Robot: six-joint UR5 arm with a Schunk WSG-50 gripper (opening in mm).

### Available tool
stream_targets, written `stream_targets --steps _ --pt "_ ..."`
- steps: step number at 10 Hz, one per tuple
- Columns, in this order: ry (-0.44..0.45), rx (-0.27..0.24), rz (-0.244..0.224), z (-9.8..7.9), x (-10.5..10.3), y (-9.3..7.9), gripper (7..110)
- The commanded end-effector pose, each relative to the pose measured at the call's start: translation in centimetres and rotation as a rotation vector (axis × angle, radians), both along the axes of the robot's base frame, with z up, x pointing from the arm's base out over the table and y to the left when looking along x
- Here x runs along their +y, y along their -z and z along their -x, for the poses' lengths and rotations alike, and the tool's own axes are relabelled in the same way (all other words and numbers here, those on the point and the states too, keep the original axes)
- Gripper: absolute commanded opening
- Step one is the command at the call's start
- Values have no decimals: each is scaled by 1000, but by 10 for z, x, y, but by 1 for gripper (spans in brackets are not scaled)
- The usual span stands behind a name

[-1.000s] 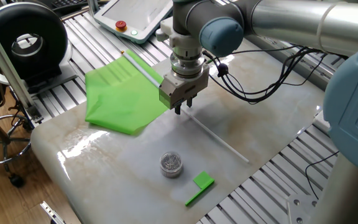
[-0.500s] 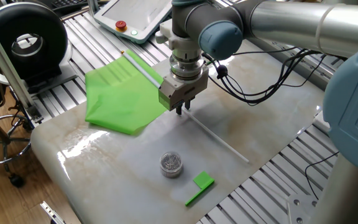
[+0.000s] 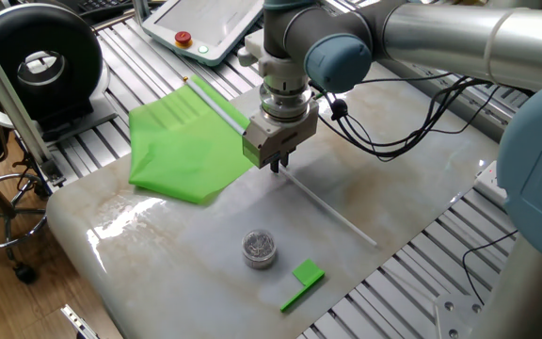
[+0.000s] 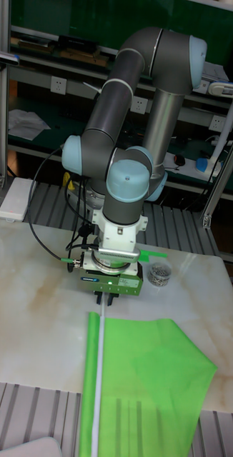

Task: Wave the flag

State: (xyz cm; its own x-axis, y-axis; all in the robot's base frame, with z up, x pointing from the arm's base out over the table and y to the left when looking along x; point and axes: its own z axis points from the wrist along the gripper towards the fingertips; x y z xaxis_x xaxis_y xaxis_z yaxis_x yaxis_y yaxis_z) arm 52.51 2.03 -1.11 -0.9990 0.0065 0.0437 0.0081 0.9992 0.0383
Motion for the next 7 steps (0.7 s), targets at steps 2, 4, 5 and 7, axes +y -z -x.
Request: stream_targets --steps 2,4,5,7 --pt "7 -8 -7 -1 -1 2 22" --pt "19 -9 -6 -1 -1 2 22" --pt "22 -9 -4 -1 -1 2 22" --pt "41 -5 2 0 -3 2 7"
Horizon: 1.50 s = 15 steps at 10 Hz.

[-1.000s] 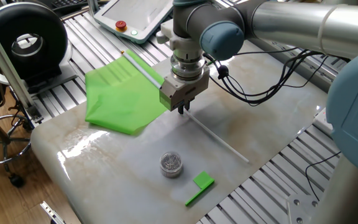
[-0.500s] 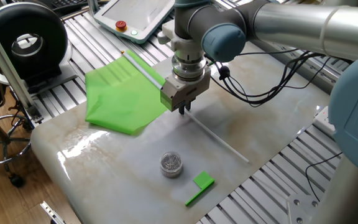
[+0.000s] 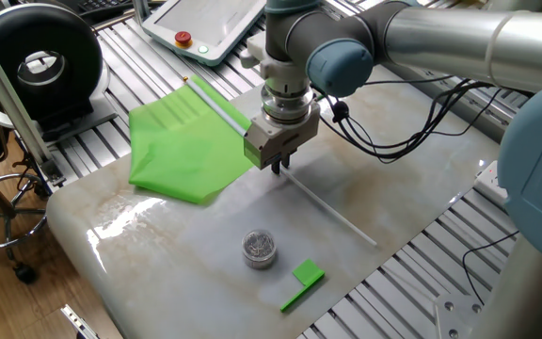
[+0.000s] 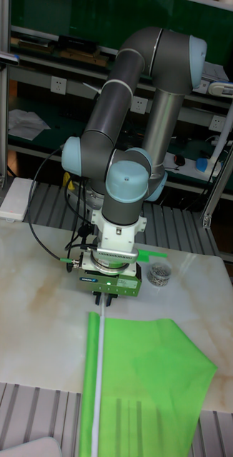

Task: Wave the flag

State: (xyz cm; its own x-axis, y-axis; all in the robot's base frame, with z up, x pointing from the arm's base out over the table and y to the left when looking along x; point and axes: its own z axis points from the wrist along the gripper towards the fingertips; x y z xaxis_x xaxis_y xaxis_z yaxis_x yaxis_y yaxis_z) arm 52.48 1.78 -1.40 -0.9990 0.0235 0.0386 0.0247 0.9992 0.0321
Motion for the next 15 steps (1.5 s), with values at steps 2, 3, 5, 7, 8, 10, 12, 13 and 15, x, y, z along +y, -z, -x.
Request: stream_targets --steps 2,3,5,7,8,10,12,13,15 --pt "44 3 -2 0 -1 -1 7" --pt "51 5 7 0 -3 -1 7" --pt "54 3 5 0 -2 0 7" --pt "56 -4 6 -2 -3 0 7" --pt "58 -9 6 -3 -3 0 7" --pt "64 -12 19 -3 -5 -1 7" --pt "78 -7 16 -1 -5 -4 7" --pt "96 -8 5 -2 -4 -6 7" --pt "113 14 8 1 -8 -16 7"
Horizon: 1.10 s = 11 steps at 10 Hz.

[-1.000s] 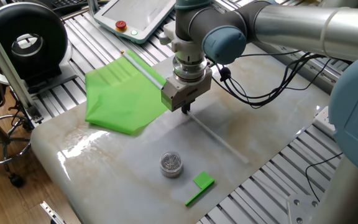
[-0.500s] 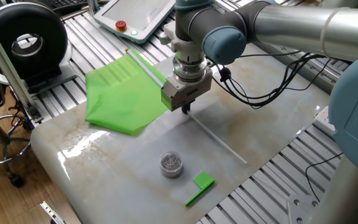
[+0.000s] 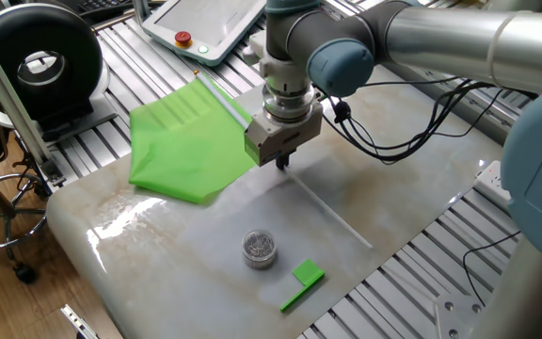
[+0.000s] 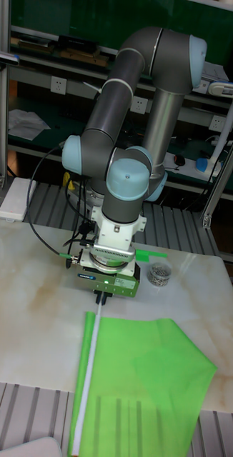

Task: Wave the flag

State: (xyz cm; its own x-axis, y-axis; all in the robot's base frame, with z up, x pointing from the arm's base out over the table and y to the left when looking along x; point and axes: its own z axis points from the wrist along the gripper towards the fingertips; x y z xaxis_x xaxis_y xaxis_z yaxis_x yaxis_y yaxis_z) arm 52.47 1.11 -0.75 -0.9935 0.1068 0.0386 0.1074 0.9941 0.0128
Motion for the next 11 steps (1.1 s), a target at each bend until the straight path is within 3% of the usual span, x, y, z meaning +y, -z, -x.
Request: stream_targets --steps 1,9,11 --pt "30 23 -13 1 -3 -18 7" --pt "9 58 -28 -5 -11 -82 7" --pt "13 55 -38 -7 -6 -83 7"
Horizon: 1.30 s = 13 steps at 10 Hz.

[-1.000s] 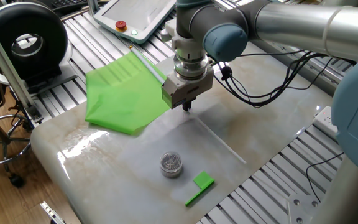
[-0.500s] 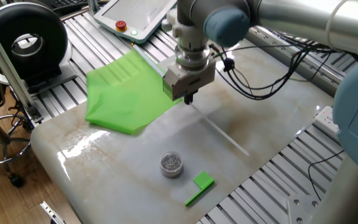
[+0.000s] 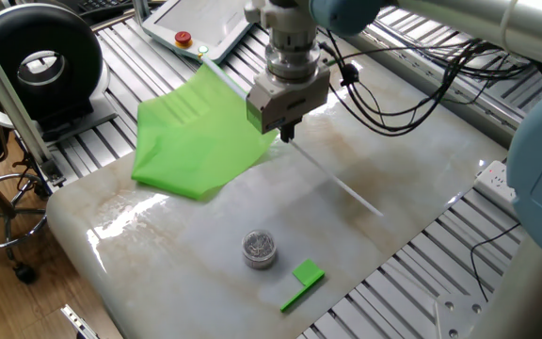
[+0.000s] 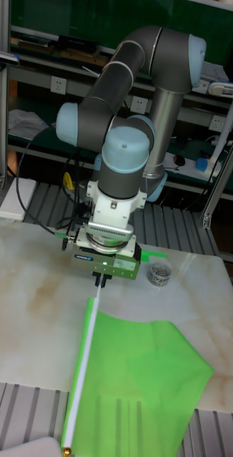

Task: Wave the flag

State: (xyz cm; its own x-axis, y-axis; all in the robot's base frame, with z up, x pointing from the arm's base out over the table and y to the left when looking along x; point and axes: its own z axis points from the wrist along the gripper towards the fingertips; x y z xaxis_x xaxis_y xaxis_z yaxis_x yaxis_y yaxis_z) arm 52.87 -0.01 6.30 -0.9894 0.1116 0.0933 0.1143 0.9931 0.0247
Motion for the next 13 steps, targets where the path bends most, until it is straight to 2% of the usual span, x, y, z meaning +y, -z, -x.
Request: stream_targets --steps 1,6,10,12,13 --pt "8 2 -20 -4 5 -12 7" --pt "6 -4 -25 -6 6 -11 7" --pt "9 -75 -18 -23 4 -10 7" --pt "21 -84 -12 -26 3 -10 7" --pt "28 -108 -15 -32 4 -10 7"
